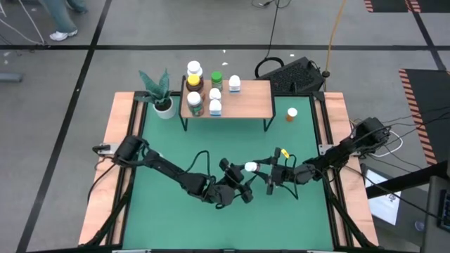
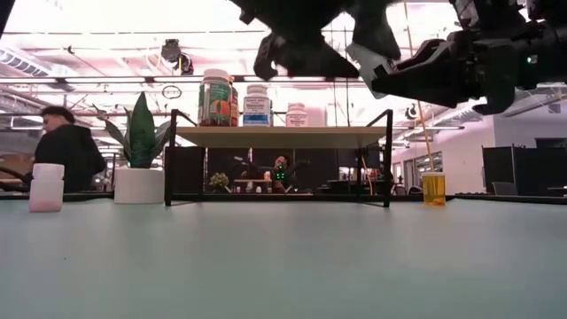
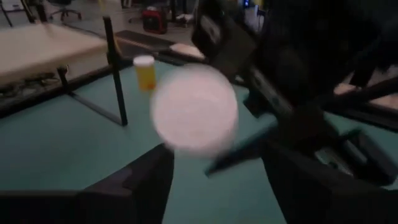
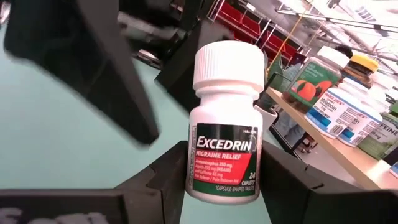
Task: Pick and place medicine bottles onto shelf by color
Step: Put the white black pill bottle on the shelf aligned with the white blue pill bottle
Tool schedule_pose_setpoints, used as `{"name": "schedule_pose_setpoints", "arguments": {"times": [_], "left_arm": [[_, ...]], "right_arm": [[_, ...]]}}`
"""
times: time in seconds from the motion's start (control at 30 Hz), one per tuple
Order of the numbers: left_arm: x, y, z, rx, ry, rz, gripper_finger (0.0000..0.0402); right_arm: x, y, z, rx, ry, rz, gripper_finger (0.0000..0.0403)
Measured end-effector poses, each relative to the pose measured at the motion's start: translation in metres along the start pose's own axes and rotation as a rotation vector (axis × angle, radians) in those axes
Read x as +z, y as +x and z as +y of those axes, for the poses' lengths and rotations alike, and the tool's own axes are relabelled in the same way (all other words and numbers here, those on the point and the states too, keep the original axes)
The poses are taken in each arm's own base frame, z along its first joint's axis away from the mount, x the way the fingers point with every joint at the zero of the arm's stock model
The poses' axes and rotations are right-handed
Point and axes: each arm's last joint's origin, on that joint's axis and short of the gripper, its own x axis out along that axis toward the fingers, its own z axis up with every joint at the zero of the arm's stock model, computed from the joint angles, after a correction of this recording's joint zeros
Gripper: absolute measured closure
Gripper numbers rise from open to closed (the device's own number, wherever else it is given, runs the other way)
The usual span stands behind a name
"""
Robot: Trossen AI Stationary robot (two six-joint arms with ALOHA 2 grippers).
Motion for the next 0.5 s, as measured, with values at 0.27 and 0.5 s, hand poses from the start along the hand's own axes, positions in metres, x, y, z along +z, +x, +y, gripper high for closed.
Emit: {"name": "schedule_pose_setpoints", "arguments": {"times": [0.27,0.5], "left_arm": [[0.005,0.004,0.006,0.027,-0.071,0.005,0.0122],[0.006,0.009,0.010,0.028,-0.107,0.004,0.0135]], "right_arm": [[0.005,0.000,-0.003,-0.018,0.034,-0.050,0.0241],[0.013,0.005,-0.001,-0.022,0.023,-0.052,0.0241]]}}
